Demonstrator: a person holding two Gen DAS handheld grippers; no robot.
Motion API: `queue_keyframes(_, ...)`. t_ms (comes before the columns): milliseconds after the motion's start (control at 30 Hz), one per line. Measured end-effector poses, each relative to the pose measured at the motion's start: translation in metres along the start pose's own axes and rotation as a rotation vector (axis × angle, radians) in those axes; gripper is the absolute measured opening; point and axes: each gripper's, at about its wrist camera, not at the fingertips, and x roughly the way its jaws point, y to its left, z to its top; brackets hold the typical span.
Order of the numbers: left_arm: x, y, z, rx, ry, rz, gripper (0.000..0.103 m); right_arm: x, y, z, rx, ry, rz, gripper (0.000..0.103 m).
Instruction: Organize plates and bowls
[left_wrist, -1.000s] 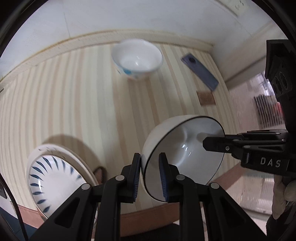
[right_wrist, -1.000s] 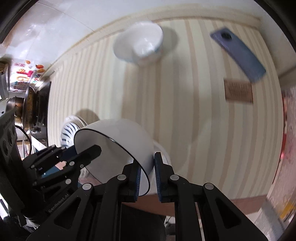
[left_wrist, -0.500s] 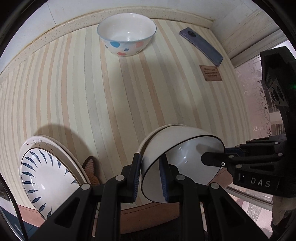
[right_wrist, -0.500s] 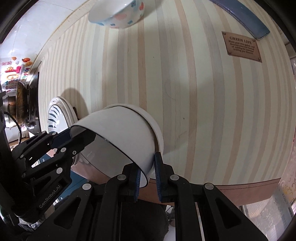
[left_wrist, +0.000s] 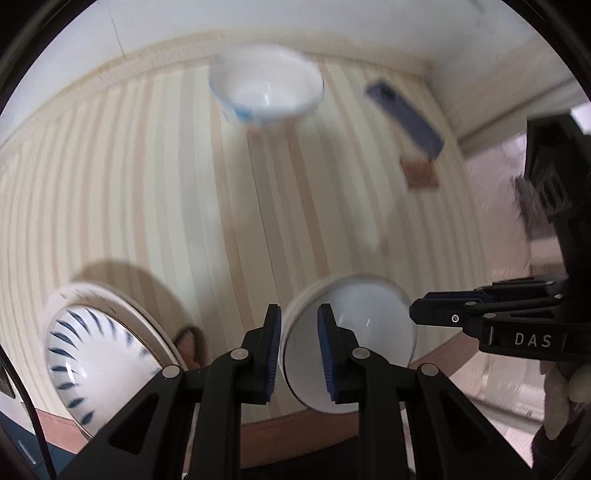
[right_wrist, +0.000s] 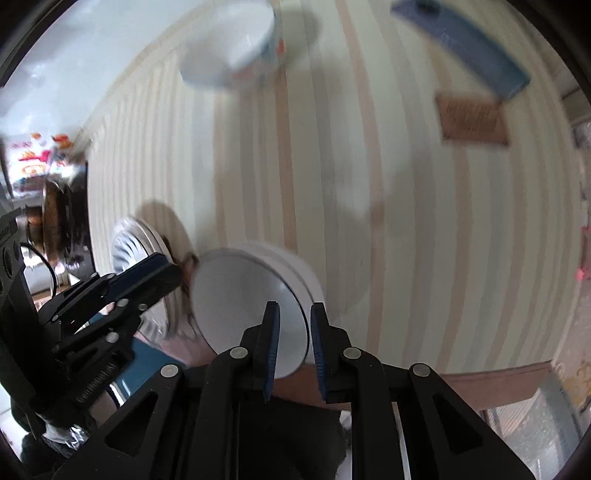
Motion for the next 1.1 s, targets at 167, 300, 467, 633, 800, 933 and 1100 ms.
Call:
queue_keyframes(167,-0.042,0.017,0.043,-0.036,-0.170,0.048,0.030,-0.052,0.010,0.034,-0.008,-0.192,0.030,0.069)
queue_keyframes(300,-0.034,0.044,0.091,-0.108,-0.197,0.059,0.031,-0.054,0.002,0.080,0.062,-0.262,0.118,0.069)
queue_keyframes(467,0.001,0.065,0.128,-0.156,-0.166,0.039,0.031,-0.026,-0.002,0.139,0.126,-0.298,0.150,0.069)
queue_keyframes(633,0.048,0.071,0.155,-0.171,-0.105,0.035,0.031,0.009,0.000,0.179,0.145,-0.267,0.160,0.058)
queue_keyframes(800,0.073,0.069,0.165,-0.170,-0.103,0.033,0.020,0.038,0.002,0.198,0.130,-0.221,0.154,0.026)
queue_keyframes(933,0.071,0.068,0.163,-0.181,-0.116,0.037,0.020,0.036,0.000,0.201,0.130,-0.227,0.153,0.019)
queue_keyframes(1100,0.060,0.058,0.157,-0.136,-0.133,0.068,0.020,0.024,0.005,0.192,0.111,-0.247,0.129,0.018)
